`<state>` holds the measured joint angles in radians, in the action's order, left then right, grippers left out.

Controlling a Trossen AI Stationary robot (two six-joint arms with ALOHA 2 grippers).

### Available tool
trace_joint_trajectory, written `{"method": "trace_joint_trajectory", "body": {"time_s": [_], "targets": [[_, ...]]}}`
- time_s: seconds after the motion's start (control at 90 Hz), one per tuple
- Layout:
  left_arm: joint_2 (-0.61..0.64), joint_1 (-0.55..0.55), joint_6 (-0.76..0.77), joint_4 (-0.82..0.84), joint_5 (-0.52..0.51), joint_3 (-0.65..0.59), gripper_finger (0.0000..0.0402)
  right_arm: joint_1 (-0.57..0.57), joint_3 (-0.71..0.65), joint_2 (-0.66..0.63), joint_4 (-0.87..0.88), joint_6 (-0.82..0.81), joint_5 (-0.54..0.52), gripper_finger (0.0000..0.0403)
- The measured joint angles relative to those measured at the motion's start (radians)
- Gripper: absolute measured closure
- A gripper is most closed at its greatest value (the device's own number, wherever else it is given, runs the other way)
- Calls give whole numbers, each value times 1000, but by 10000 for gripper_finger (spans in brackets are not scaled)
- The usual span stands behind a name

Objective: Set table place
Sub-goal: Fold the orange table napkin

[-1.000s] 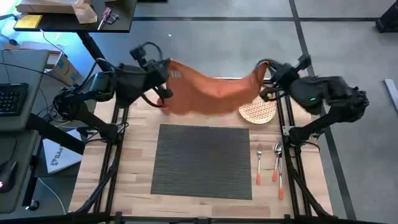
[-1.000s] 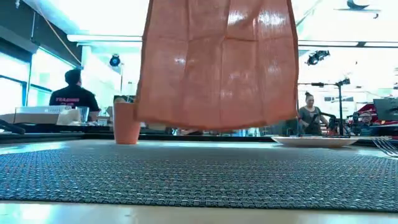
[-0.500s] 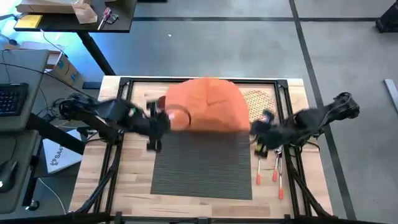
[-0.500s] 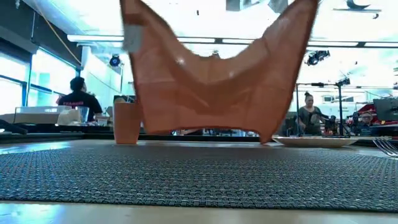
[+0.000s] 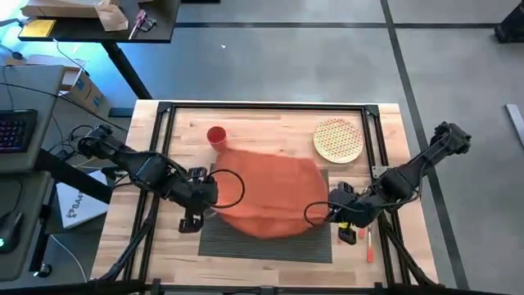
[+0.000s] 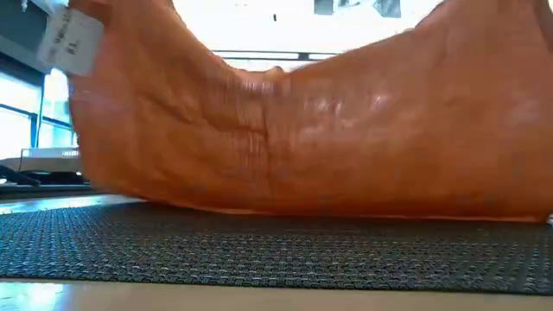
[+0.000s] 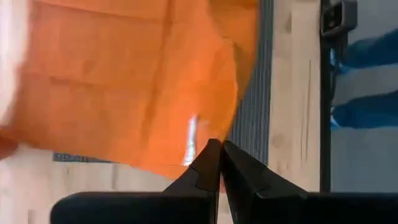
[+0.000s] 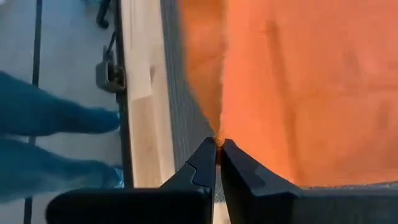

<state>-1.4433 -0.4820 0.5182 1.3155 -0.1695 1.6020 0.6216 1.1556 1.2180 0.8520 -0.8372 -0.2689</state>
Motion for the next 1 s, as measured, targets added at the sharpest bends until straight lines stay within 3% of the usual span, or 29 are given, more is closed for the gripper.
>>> {"method": "trace_joint_trajectory", "body": {"time_s": [0.089,0.222,0.344,0.433,0.511,0.6,0.733,0.844,1.0], "targets": [[3,21,-6,-5,-167,79,402,-24,80,-26,51,29,-183,403],[5,88,-118,-8,-495,188,402,-81,240,-51,201,182,-596,403],[5,162,-344,-89,-821,241,402,-138,388,-72,228,437,-998,403],[5,218,-574,-220,-973,256,402,-188,501,-78,226,632,-1103,403],[5,256,-786,-364,-1018,261,402,-226,591,-76,227,749,-1061,403],[4,266,-990,-491,-1001,267,402,-242,666,-77,226,811,-923,403],[5,228,-1088,-511,-965,268,402,-240,679,-78,248,737,-668,403],[5,165,-899,-330,-872,265,402,-209,576,-77,341,515,-430,403],[3,82,-357,-21,-661,177,402,-106,280,-71,296,280,-221,403]]}}
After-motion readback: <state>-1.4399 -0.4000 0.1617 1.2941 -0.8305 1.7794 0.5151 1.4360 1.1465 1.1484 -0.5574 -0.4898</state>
